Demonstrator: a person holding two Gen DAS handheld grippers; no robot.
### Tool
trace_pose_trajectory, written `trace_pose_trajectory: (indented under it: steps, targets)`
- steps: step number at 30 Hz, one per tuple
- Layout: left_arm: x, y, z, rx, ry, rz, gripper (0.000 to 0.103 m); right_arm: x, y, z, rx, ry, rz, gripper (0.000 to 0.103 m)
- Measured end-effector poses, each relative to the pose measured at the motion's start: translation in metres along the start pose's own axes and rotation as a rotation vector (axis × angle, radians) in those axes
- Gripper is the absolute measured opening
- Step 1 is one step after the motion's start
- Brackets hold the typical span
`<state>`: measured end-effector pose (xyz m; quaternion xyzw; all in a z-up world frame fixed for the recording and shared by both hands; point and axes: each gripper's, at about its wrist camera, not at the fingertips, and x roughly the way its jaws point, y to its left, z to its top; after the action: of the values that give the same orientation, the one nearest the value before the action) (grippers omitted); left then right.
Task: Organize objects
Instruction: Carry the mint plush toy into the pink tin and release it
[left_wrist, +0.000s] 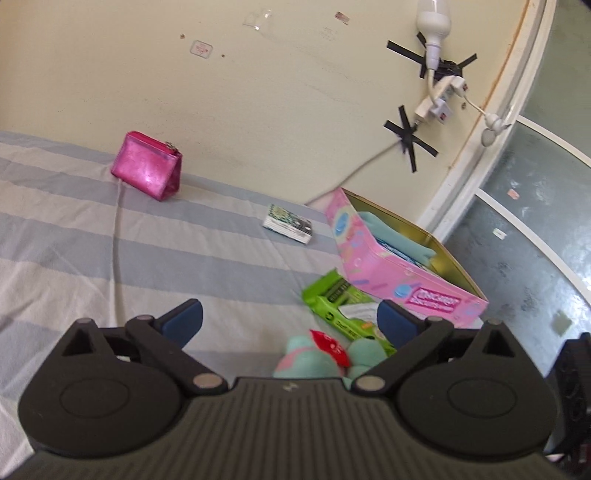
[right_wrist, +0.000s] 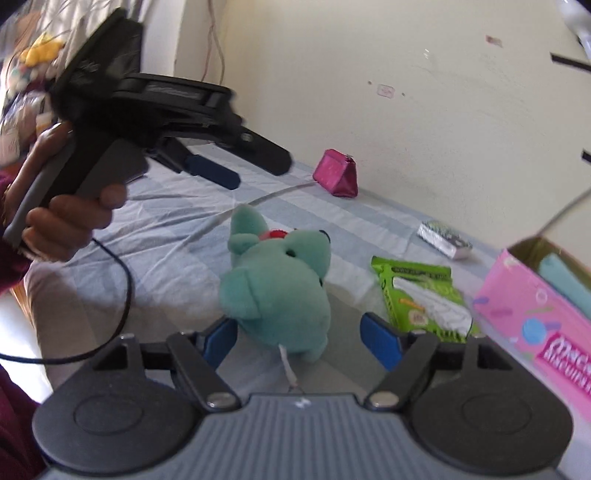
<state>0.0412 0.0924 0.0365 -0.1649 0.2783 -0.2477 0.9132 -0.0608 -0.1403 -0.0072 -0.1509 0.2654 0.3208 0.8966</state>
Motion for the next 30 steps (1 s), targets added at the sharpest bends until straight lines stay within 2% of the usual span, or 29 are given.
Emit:
trace_pose_trajectory:
  steps: [4, 6, 10, 11, 14, 16, 17, 18, 20, 25, 30]
  targets:
    - [0.003, -0.004, -0.005, -0.015, 0.046, -0.023, 0.103, -0.007, 0.001, -0.008, 0.061, 0.017, 0.067, 0.082]
    - [0.006, -0.005, -0.009, -0.014, 0.073, -0.018, 0.103, -0.011, 0.002, -0.01, 0.079, 0.013, 0.103, 0.091]
    - [0.006, -0.003, -0.02, -0.006, 0.11, 0.005, 0.103, -0.011, 0.001, -0.011, 0.132, 0.014, 0.151, 0.091]
    - [0.007, -0.001, -0.023, -0.011, 0.122, 0.01, 0.099, -0.009, 0.0, -0.011, 0.143, 0.016, 0.153, 0.091]
    - [0.011, 0.005, -0.031, -0.055, 0.16, -0.027, 0.093, 0.004, -0.002, -0.009, 0.172, 0.033, 0.159, 0.091]
    - [0.016, 0.006, -0.035, -0.077, 0.198, -0.071, 0.083, 0.015, -0.001, -0.01, 0.188, 0.056, 0.203, 0.083]
    - [0.019, 0.005, -0.036, -0.087, 0.212, -0.098, 0.078, 0.02, 0.0, -0.011, 0.199, 0.063, 0.229, 0.07]
    - [0.021, 0.001, -0.036, -0.082, 0.223, -0.098, 0.078, 0.022, 0.001, -0.011, 0.212, 0.06, 0.249, 0.06]
    - [0.023, -0.012, -0.031, -0.025, 0.212, -0.077, 0.078, 0.021, 0.002, -0.008, 0.201, 0.046, 0.225, 0.057]
    - [0.04, -0.054, 0.01, 0.091, 0.165, -0.129, 0.077, -0.002, -0.031, 0.005, 0.234, -0.059, 0.136, 0.056]
    - [0.095, -0.108, 0.059, 0.221, 0.13, -0.188, 0.077, -0.027, -0.087, 0.023, 0.297, -0.162, -0.03, 0.056]
